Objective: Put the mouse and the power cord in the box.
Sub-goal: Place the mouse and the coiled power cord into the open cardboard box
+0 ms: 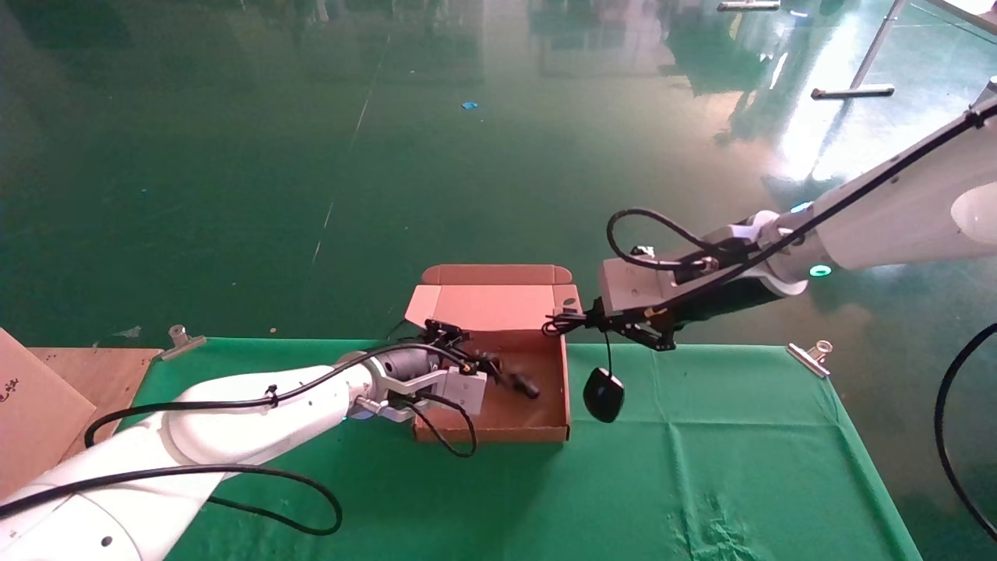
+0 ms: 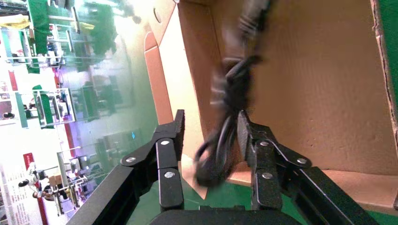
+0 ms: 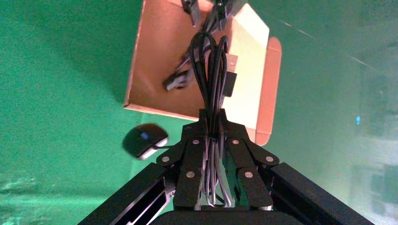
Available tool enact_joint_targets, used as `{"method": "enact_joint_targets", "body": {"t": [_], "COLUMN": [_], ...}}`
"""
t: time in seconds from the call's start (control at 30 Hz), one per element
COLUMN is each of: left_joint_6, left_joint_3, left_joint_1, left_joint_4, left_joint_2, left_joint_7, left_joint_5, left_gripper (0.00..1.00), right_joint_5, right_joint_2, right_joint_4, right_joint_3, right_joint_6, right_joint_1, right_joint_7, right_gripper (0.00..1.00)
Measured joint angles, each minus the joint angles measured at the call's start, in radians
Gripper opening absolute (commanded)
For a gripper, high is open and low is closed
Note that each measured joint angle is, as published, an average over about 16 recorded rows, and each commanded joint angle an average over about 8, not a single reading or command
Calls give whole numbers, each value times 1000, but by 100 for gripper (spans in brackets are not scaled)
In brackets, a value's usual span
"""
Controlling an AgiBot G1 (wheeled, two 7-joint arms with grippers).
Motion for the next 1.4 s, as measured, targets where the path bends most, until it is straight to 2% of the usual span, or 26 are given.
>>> {"method": "enact_joint_targets", "body": {"t": [0.27,0.5,0.77,1.07,1.4], "left_joint_6": [31,50,100,280,413], "left_joint_3": [24,1,-52,-132,-210], "left_joint_1": [-24,-62,-107,-129,-141], "left_joint_4": [14,84,159,170,242], "left_joint_2": [-5,-18,-73,-165,-193], "left_joint_7": [-19,-6,59,169,272], "left_joint_5": [-66,-144,-221,-334,-444], "left_gripper": [100,100,100,100,100], "right_joint_5": [3,10,40,94,146], "right_joint_2": [-20,-38,-47,-47,-46], "right_joint_4": [39,152,330,450,477], "right_joint_3": [-2,-29,-106,-241,-389], "right_joint_6": [4,42,198,397,502], "right_joint_1": [5,-28,-117,-212,-264], "right_joint_7": [23,76,165,253,309], "right_gripper": [0,0,0,0,0]}}
